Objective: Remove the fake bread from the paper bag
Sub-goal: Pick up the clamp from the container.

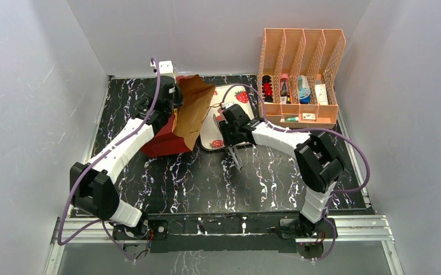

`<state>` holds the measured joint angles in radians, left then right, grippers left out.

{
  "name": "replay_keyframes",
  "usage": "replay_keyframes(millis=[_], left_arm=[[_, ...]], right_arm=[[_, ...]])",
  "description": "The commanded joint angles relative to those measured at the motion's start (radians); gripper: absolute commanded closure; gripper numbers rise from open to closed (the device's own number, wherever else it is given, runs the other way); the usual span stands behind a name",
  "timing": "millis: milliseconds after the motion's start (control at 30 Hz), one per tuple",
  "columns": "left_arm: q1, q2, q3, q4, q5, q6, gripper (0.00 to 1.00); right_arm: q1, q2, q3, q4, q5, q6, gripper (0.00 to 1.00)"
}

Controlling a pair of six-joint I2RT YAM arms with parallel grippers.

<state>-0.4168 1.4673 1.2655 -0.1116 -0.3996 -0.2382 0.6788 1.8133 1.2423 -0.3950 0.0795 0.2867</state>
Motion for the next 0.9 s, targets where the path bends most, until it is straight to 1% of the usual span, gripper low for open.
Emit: replay_keyframes(millis=[0, 233, 400, 667, 833, 867], left_arm=[[-0.014, -0.017, -0.026, 0.024, -0.037, -0.020, 1.00], [-0.019, -0.028, -0.054, 0.029, -0.049, -0.018, 1.00], [-0.020, -0.047, -0.081, 0.036, -0.066, -0.013, 1.00], [-0.021, -0.095, -0.149, 0.070, -0.074, -0.029, 1.00], [-0.025, -0.094, -0.152, 0.082, -0.069, -0.040, 1.00], [-0.027, -0.117, -0.152, 0.083, -0.069, -0.042, 1.00]], right_arm=[[-0.001, -0.105, 0.063, 0.017, -0.007, 0.020, 0.78], [-0.002, -0.140, 0.052, -0.019, -0.009, 0.022, 0.79], [-0.001, -0.171, 0.033, -0.009, -0.048, 0.036, 0.79], [0.000, -0.161, 0.073, -0.045, -0.084, 0.052, 0.81], [-0.001, -0.150, 0.105, -0.063, -0.086, 0.052, 0.82], [0.000, -0.147, 0.108, -0.062, -0.088, 0.053, 0.82]])
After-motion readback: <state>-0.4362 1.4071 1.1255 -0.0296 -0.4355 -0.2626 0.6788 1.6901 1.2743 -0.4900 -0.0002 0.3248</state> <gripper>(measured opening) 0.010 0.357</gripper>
